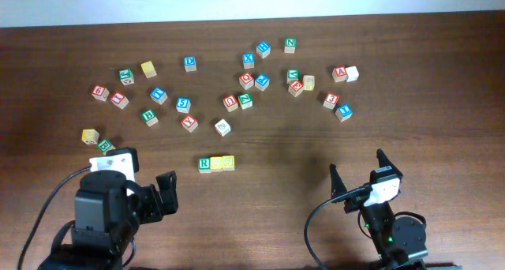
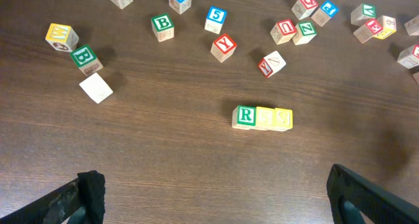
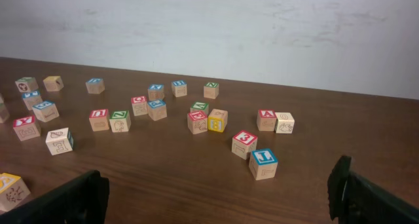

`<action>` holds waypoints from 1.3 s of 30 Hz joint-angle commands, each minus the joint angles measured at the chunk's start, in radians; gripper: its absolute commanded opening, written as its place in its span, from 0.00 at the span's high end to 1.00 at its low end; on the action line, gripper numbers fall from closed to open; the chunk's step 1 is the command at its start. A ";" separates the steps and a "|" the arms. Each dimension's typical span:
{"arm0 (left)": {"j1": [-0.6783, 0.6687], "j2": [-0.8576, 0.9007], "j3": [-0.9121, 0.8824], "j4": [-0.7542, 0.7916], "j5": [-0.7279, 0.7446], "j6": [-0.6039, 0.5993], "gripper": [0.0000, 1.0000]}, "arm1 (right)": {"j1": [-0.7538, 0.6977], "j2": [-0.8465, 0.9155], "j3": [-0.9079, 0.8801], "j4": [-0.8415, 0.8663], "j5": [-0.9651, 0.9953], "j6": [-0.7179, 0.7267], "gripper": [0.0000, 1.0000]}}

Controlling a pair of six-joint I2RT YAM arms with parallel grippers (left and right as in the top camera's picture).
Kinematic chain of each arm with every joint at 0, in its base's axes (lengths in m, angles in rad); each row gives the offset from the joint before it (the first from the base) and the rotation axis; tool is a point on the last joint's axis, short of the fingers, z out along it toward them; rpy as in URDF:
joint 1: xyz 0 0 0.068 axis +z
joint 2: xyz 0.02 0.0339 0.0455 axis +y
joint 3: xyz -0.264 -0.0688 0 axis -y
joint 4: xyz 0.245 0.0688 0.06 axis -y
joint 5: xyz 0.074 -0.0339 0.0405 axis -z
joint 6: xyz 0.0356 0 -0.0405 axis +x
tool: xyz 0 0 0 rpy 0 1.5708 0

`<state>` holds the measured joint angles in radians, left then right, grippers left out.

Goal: Spell out RSS

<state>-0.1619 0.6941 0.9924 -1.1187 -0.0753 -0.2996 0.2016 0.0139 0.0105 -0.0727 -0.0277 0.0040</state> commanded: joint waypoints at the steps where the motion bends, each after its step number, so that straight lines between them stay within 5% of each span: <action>1: -0.009 -0.016 -0.003 -0.005 0.007 -0.010 0.01 | -0.006 -0.011 -0.005 -0.005 -0.003 0.011 0.02; 5: -0.013 -0.137 -0.018 -0.064 0.003 -0.010 0.01 | -0.006 -0.011 -0.005 -0.006 -0.003 0.011 0.02; 8: 0.008 -0.348 -0.154 0.040 -0.100 -0.010 0.01 | -0.006 -0.011 -0.005 -0.006 -0.003 0.011 0.02; 12: 0.156 -0.571 -0.479 0.286 -0.024 -0.010 0.01 | -0.006 -0.011 -0.005 -0.005 -0.003 0.011 0.02; 16: 0.169 -0.691 -0.739 0.563 0.011 -0.010 0.00 | -0.006 -0.011 -0.005 -0.005 -0.003 0.011 0.02; 23: 0.169 -0.689 -0.988 1.070 0.005 0.009 0.01 | -0.006 -0.011 -0.005 -0.005 -0.003 0.011 0.02; 39: 0.169 -0.689 -0.983 1.039 0.008 0.122 0.01 | -0.006 -0.011 -0.005 -0.006 -0.003 0.011 0.02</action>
<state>0.0017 0.0109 0.0154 -0.0788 -0.0784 -0.1997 0.2012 0.0128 0.0109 -0.0734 -0.0277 0.0044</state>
